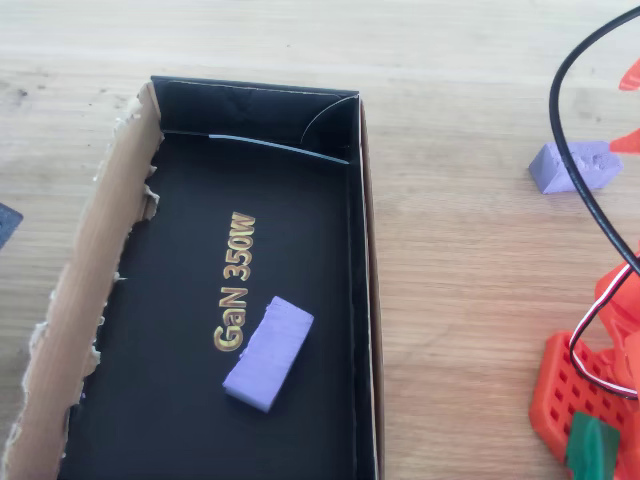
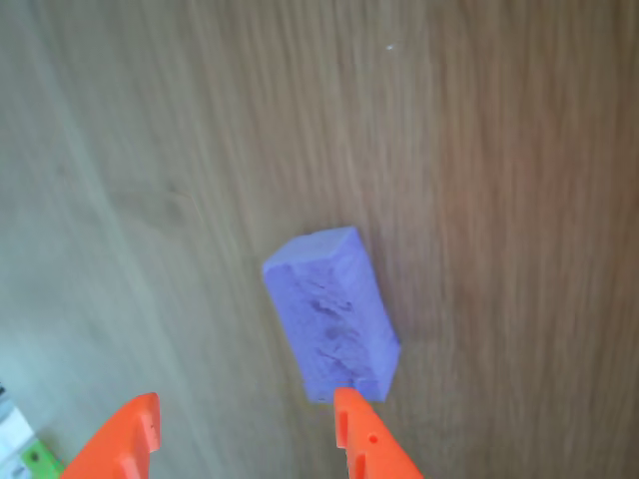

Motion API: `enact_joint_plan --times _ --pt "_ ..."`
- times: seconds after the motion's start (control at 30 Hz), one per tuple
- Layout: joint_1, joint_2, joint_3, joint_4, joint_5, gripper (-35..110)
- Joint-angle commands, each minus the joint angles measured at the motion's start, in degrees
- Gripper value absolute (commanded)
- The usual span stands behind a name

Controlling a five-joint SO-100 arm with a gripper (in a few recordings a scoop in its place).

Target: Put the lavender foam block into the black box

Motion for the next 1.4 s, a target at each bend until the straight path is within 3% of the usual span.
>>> enact_joint_plan --times 0.0,0.6,1.0,1.37 --pt "0.62 0.97 -1.67 0.00 -0.53 23" --pt "-1.23 2.72 0.26 -1.67 -0.70 26" --pt "3.52 6.42 5.54 -5.45 -6.59 30" --pt "6.33 8.26 3.78 -2.29 -8.26 28"
